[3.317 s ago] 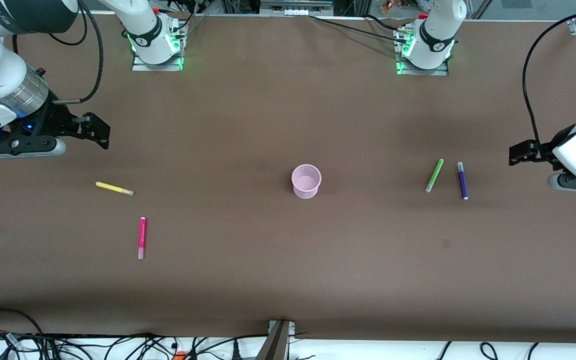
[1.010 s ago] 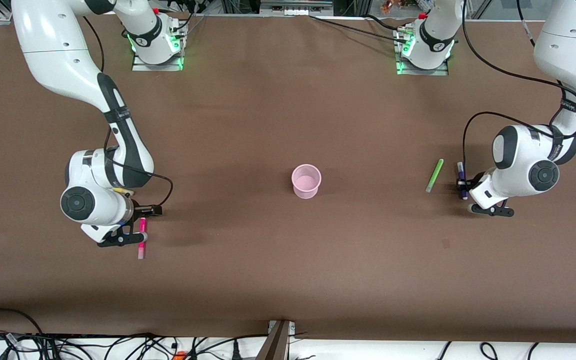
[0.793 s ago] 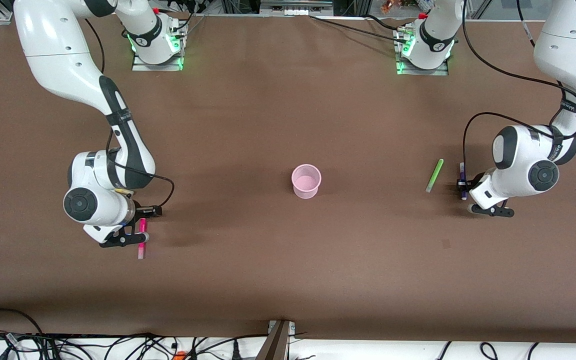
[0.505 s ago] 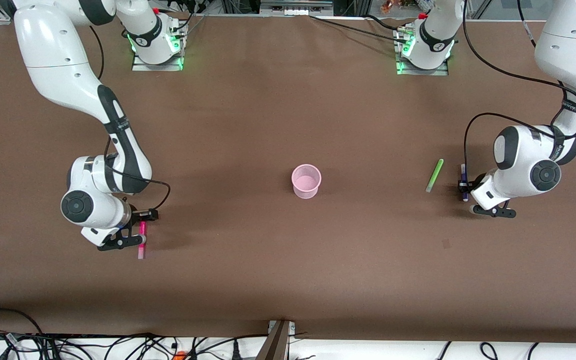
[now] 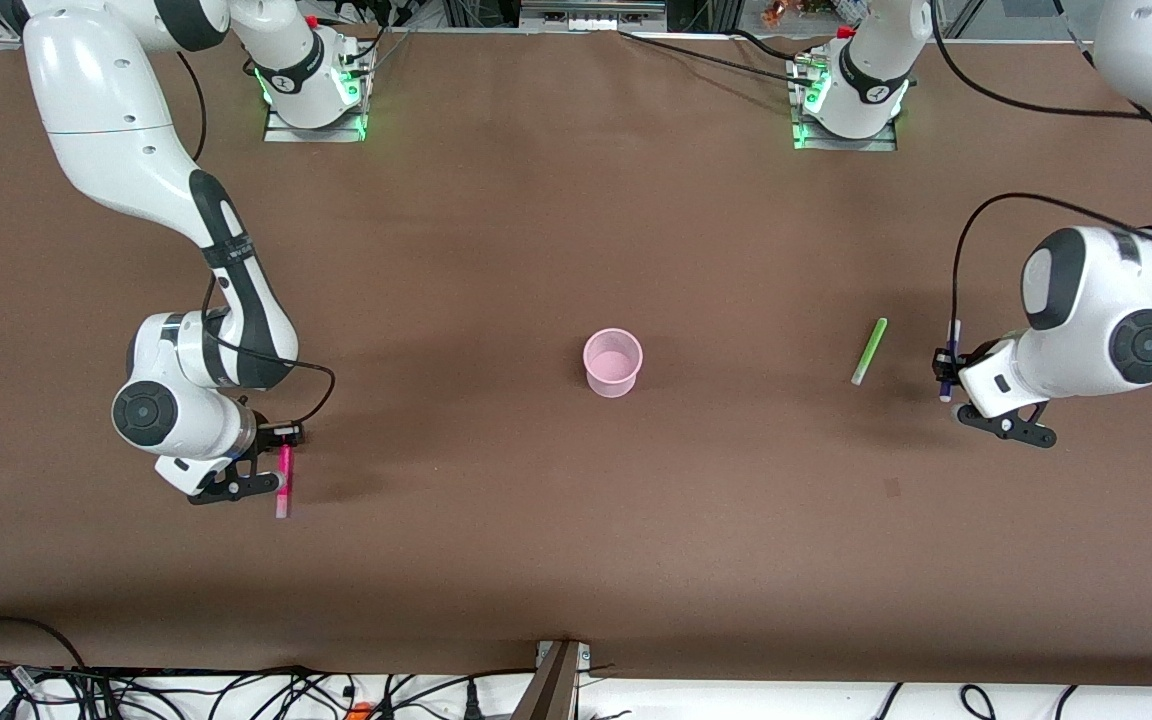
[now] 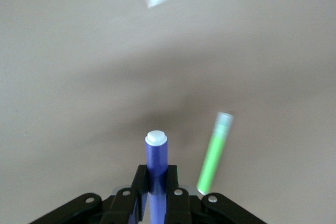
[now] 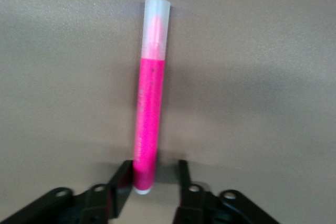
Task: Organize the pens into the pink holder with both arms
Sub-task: 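Grasp the pink and purple pens with the right and left grippers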
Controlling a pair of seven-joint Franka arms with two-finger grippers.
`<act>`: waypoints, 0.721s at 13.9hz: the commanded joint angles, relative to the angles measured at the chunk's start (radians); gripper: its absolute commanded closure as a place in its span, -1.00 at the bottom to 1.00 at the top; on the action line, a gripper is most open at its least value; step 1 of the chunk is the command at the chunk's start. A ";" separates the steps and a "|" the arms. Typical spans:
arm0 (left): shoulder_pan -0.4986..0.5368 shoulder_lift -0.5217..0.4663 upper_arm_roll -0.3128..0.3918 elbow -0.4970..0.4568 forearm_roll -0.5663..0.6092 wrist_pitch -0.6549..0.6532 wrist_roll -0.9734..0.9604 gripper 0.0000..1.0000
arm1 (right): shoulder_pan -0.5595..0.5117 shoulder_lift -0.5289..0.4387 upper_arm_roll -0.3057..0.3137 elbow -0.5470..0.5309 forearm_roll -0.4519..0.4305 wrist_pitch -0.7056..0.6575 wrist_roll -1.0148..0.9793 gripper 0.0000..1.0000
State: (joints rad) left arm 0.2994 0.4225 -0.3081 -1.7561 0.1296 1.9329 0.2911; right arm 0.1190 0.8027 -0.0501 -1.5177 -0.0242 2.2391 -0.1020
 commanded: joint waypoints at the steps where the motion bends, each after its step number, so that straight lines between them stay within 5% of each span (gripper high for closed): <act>1: -0.006 0.013 -0.069 0.125 -0.073 -0.167 0.193 1.00 | -0.009 0.016 0.009 0.007 0.013 0.005 -0.019 0.62; 5: -0.011 0.027 -0.169 0.153 -0.258 -0.181 0.385 1.00 | -0.005 0.009 0.012 0.014 0.012 -0.009 -0.021 1.00; 10: -0.066 0.160 -0.210 0.159 -0.617 -0.084 0.814 1.00 | 0.004 -0.013 0.015 0.059 0.012 -0.119 -0.022 1.00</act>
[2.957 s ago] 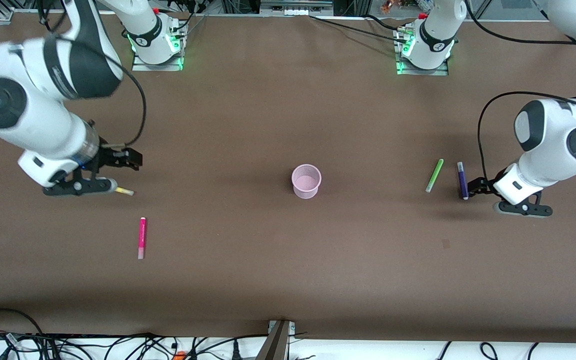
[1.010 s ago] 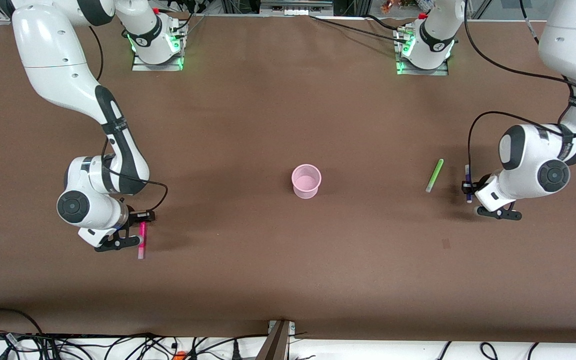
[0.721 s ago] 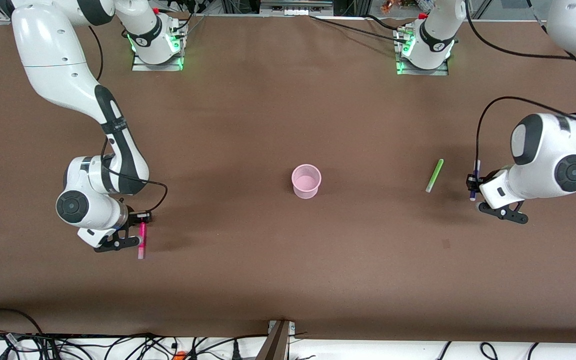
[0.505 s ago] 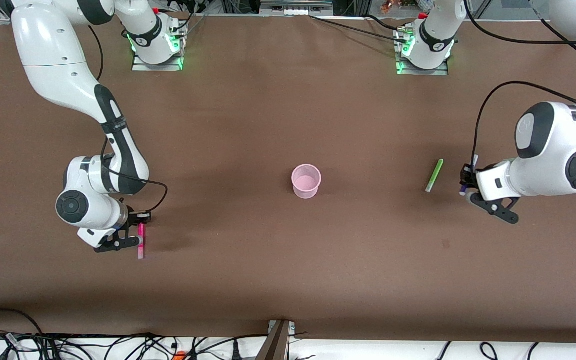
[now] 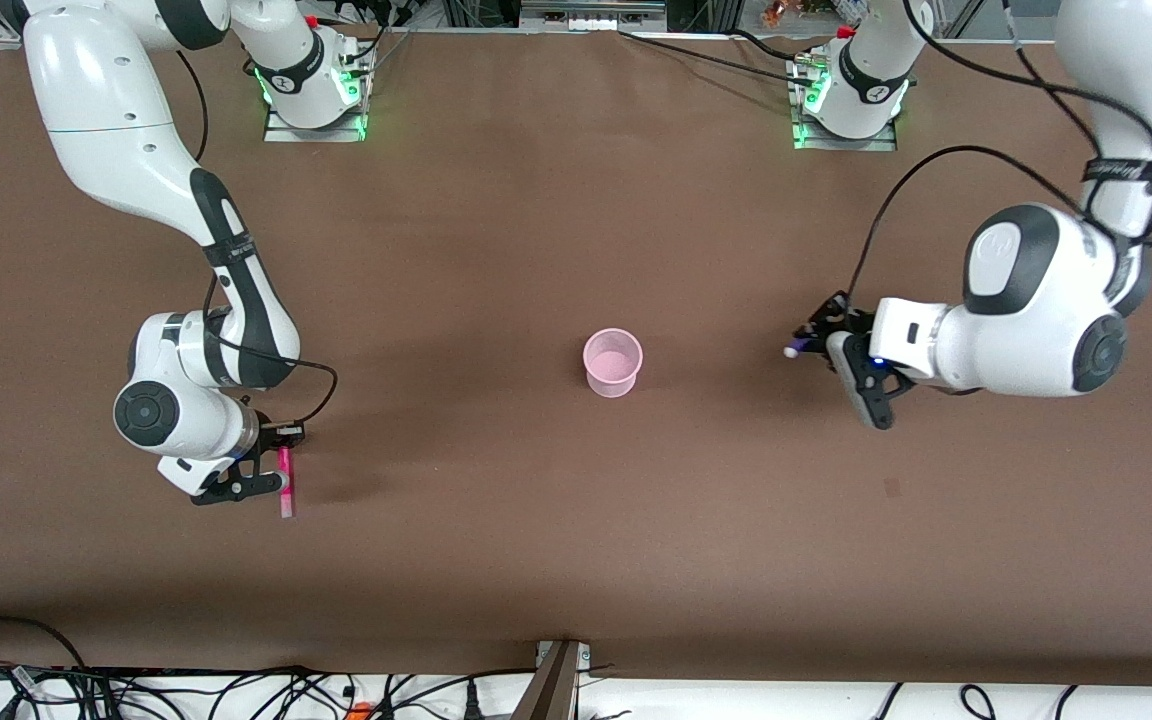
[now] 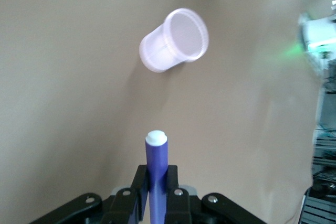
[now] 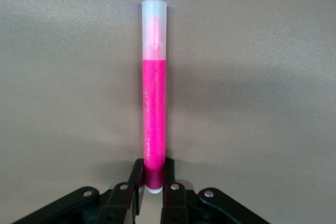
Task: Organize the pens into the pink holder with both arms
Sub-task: 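Drop the purple pen in the cup while the right gripper raises pink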
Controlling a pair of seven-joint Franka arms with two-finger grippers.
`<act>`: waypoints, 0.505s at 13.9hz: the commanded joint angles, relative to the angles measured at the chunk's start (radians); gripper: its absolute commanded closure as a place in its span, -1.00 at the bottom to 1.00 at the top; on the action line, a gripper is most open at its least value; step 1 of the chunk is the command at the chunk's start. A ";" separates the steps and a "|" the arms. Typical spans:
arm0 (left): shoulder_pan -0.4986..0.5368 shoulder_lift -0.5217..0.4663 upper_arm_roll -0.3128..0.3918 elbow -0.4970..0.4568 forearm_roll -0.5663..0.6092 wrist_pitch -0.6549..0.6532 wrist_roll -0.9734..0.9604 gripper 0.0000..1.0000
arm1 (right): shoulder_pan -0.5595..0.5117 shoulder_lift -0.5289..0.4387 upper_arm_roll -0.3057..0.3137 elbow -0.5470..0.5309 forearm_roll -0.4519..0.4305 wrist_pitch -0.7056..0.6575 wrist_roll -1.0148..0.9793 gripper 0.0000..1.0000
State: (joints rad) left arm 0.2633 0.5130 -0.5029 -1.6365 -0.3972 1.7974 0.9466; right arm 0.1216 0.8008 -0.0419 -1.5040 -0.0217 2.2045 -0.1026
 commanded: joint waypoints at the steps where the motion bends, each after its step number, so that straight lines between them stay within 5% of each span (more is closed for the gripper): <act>1: -0.065 0.094 -0.020 0.047 -0.126 0.113 0.264 1.00 | 0.001 -0.017 0.007 0.092 0.009 -0.153 -0.023 1.00; 3: -0.166 0.148 -0.025 0.105 -0.167 0.216 0.458 1.00 | 0.003 -0.022 0.010 0.171 0.009 -0.268 -0.026 1.00; 7: -0.262 0.140 -0.026 0.135 -0.167 0.275 0.503 1.00 | 0.015 -0.040 0.011 0.202 0.011 -0.376 -0.016 1.00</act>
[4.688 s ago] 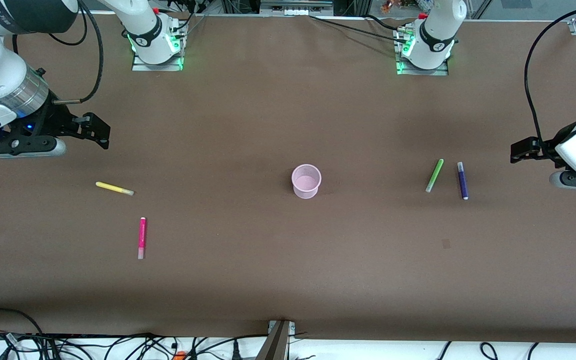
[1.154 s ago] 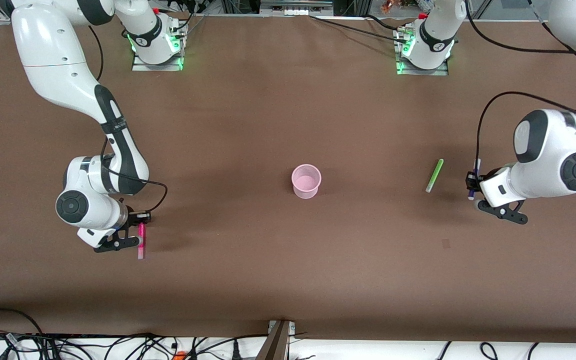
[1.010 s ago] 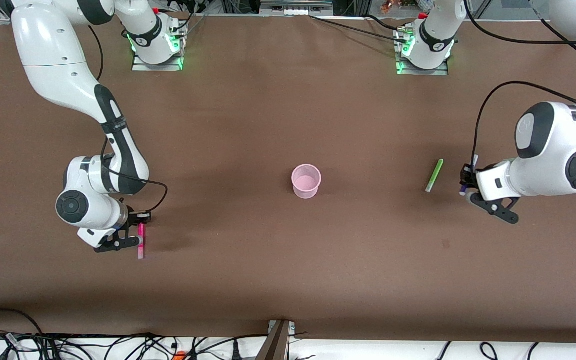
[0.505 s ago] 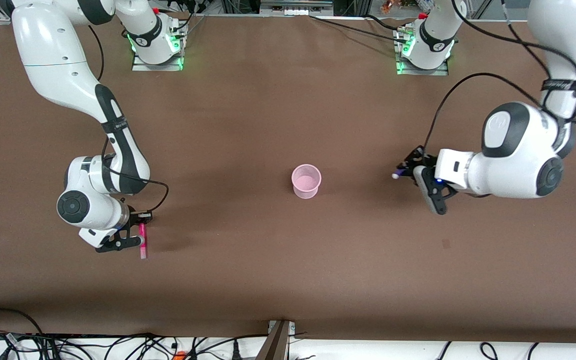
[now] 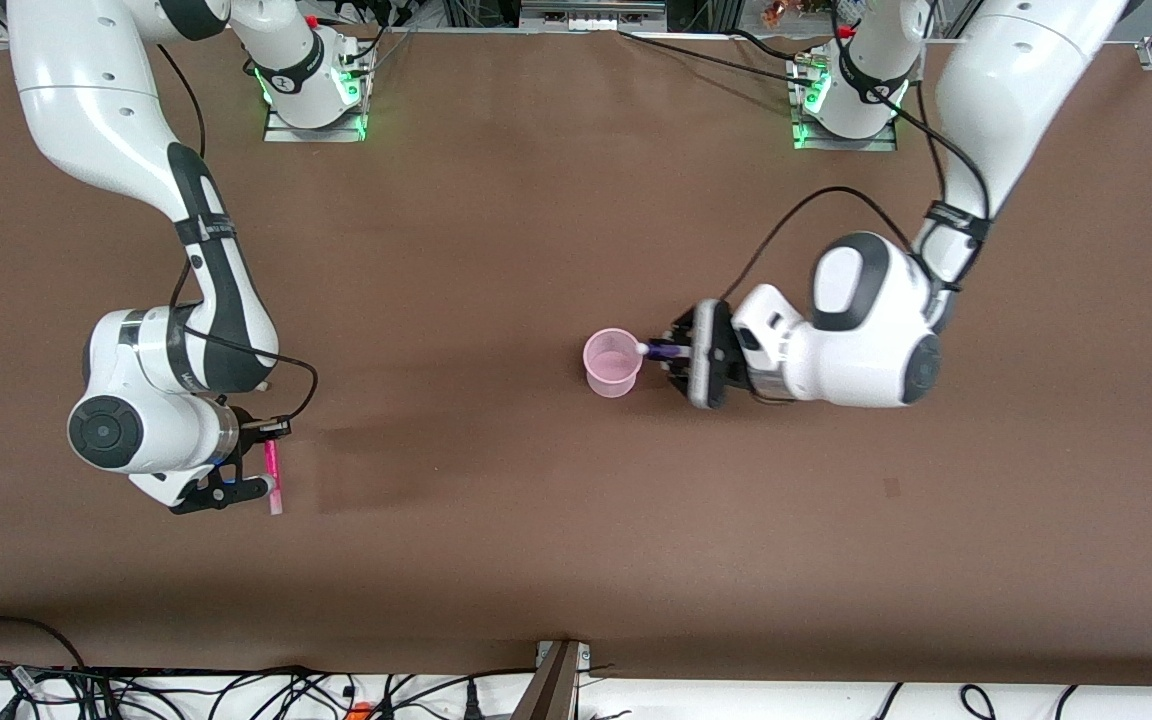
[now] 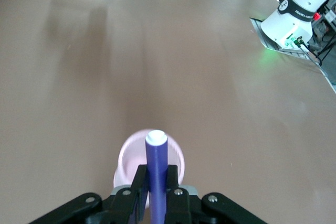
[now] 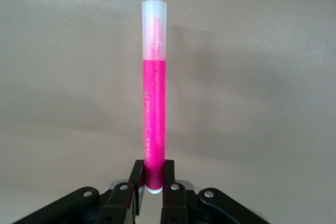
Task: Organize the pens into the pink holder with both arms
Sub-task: 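Drop the purple pen in the cup while the right gripper raises pink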
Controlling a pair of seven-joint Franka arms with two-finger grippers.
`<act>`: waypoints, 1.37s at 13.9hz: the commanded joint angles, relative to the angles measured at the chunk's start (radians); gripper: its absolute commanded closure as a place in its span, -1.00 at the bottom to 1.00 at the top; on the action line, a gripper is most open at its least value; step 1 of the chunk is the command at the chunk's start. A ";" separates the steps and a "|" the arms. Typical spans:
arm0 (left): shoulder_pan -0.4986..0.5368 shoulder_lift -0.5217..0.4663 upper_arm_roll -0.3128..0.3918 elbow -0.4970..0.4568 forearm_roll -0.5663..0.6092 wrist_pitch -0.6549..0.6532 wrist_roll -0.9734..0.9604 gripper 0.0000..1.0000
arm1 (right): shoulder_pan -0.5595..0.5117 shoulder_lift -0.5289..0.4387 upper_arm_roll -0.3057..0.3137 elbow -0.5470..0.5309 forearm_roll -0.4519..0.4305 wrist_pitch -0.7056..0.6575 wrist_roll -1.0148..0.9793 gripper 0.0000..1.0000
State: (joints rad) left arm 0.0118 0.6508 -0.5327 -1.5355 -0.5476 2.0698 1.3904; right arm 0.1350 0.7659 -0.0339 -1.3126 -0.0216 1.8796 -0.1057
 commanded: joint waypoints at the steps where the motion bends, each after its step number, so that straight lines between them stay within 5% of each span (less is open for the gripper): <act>1: -0.030 0.018 0.000 0.034 -0.018 0.031 0.065 1.00 | 0.002 -0.010 0.002 0.015 0.018 -0.088 -0.012 1.00; 3: -0.076 0.030 0.000 0.023 -0.005 0.105 0.067 1.00 | 0.002 -0.023 -0.003 0.054 0.081 -0.169 -0.011 1.00; 8: -0.119 0.062 0.005 0.021 0.059 0.121 0.067 1.00 | 0.002 -0.025 -0.004 0.203 0.086 -0.436 0.069 1.00; 12: -0.121 0.076 0.007 0.017 0.113 0.122 0.068 0.94 | 0.040 -0.062 0.000 0.216 0.088 -0.542 0.208 1.00; 13: -0.121 0.078 0.007 0.021 0.121 0.131 0.067 -0.98 | 0.067 -0.062 0.002 0.217 0.088 -0.542 0.265 1.00; 19: -0.113 0.061 0.000 0.018 0.115 0.115 0.038 -1.00 | 0.138 -0.062 0.000 0.249 0.160 -0.577 0.458 1.00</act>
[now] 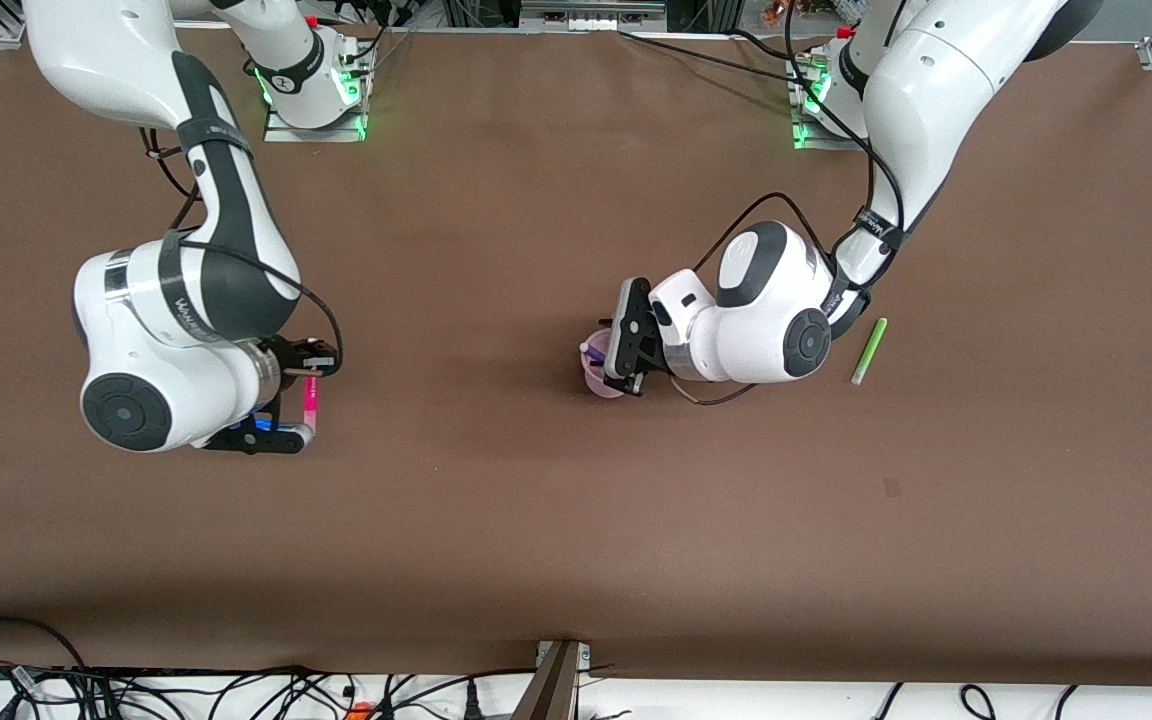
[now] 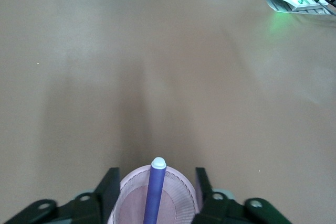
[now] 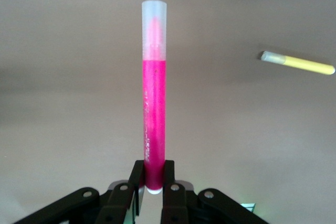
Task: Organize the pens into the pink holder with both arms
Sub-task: 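Drop the purple pen in the cup while the right gripper raises pink, then withdraw the left gripper while the right gripper carries pink pen to cup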
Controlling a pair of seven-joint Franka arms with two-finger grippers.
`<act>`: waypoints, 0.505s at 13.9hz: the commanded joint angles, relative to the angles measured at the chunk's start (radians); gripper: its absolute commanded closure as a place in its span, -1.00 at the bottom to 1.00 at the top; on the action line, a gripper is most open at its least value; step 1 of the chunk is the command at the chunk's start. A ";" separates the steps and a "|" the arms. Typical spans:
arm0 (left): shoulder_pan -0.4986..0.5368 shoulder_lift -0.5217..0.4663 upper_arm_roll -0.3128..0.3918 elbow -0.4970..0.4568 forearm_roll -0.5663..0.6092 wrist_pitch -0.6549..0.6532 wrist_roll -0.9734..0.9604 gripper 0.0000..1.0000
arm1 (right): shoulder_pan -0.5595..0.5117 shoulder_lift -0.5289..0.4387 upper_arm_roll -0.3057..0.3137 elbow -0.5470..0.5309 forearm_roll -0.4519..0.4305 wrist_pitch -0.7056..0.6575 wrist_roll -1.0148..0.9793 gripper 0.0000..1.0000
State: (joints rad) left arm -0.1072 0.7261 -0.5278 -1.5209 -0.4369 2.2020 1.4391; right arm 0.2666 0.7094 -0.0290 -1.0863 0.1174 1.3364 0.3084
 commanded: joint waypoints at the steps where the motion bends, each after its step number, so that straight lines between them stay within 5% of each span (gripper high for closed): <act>1: 0.012 -0.031 -0.005 0.004 0.004 -0.051 -0.057 -1.00 | 0.011 -0.005 -0.002 0.023 0.022 -0.037 0.069 1.00; 4: 0.027 -0.109 0.026 0.004 0.017 -0.175 -0.239 -1.00 | 0.019 -0.008 0.041 0.023 0.044 -0.037 0.177 1.00; 7: 0.056 -0.154 0.072 0.011 0.046 -0.319 -0.417 -1.00 | 0.019 -0.008 0.046 0.023 0.154 -0.037 0.296 1.00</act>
State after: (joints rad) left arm -0.0766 0.6179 -0.4785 -1.5003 -0.4157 1.9742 1.1403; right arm 0.2902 0.7094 0.0089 -1.0730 0.2063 1.3202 0.5246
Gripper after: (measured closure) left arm 0.000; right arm 0.824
